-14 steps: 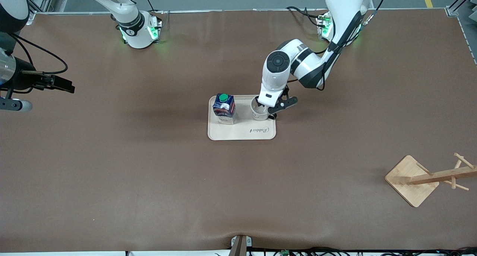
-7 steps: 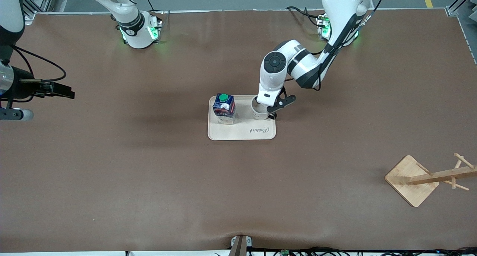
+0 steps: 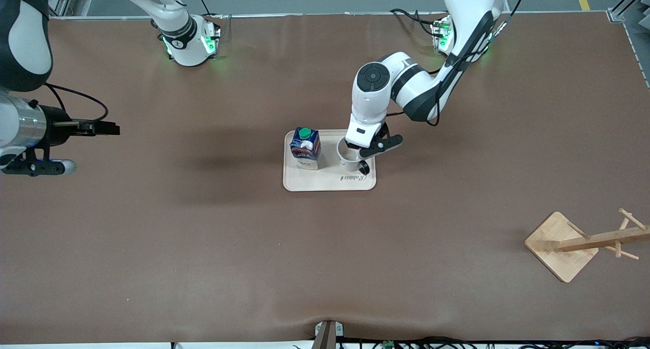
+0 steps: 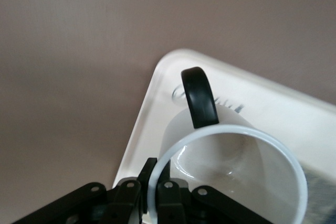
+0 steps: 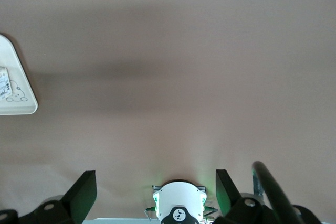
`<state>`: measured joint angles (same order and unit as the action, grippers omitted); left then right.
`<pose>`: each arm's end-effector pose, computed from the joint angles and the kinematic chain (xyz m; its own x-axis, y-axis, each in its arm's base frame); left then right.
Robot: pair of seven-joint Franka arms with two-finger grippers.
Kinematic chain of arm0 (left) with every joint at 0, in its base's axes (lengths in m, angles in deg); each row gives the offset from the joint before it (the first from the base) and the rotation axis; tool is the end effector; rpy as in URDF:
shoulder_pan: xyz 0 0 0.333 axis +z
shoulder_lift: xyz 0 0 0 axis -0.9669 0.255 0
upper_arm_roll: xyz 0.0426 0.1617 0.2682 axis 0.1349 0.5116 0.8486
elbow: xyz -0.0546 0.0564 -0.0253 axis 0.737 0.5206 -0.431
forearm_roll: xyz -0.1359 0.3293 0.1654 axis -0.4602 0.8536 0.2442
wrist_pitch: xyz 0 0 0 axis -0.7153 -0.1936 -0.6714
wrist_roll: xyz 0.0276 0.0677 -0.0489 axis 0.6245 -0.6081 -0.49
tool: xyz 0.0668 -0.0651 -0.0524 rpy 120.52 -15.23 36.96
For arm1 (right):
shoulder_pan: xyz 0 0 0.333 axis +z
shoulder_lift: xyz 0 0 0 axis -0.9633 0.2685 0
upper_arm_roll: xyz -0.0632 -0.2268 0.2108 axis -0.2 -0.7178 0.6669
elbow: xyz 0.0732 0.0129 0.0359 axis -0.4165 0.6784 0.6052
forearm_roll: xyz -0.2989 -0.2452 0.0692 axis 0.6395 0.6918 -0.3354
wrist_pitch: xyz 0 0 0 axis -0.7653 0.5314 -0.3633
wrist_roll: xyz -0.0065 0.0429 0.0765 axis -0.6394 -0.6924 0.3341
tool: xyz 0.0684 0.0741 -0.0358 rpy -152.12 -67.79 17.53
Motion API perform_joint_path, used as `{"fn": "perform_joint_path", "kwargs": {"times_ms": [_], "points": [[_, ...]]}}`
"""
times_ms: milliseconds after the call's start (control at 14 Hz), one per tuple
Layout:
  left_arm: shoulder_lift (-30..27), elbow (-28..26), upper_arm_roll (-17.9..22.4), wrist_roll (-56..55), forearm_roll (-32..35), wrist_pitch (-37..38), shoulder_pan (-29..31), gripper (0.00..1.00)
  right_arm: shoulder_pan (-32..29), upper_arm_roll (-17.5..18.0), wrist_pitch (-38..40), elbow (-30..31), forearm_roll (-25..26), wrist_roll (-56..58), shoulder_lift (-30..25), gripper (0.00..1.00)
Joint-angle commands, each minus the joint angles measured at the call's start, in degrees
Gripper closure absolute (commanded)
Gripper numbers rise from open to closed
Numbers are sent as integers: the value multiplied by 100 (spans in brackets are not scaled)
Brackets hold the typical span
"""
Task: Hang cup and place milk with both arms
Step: 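Grip the mug rim with the left gripper and lift it off the tray, then carry the mug toward the wooden stand while the right gripper reaches the milk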
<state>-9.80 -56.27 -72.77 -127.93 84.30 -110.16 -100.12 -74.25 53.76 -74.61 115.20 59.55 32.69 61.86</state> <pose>0.4633 -0.4140 0.2973 0.9404 0.3334 0.0665 0.3347 -0.9423 -0.0096 0.5872 0.0036 0.5243 0.9257 -0.0061 -0.3782 -0.0255 -0.9986 -0.0462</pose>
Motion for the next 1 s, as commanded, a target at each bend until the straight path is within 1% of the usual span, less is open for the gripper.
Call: {"fn": "perform_joint_path", "kwargs": {"times_ms": [0,143,286,357,571,714,857,929], "points": [[-394,433,2,781,86,845,300,100,18,38,130,-199,-15,27,54,0],[-666,531,-7,1518,16,1312,607,100,88,38,61,-155,-94,-16,176,0],[-973,532,-25,2195,-107,1655,924,100,150,47,-421,-164,-155,-35,781,0],[-1123,532,-16,2486,-230,1839,1056,100,185,47,-528,-164,-330,-43,836,0],[-1484,531,-16,3680,-301,2358,1600,100,456,47,-590,-173,-480,-43,880,0],[-1625,540,-25,4314,-301,2473,2022,100,615,47,-844,-199,-585,-96,959,0],[-1669,540,-16,4937,-301,2579,2408,100,746,47,-1178,-199,-787,-472,1047,0],[-1695,540,-16,5306,-301,2579,2654,100,895,47,-1371,-199,-806,-796,1117,0]]}}
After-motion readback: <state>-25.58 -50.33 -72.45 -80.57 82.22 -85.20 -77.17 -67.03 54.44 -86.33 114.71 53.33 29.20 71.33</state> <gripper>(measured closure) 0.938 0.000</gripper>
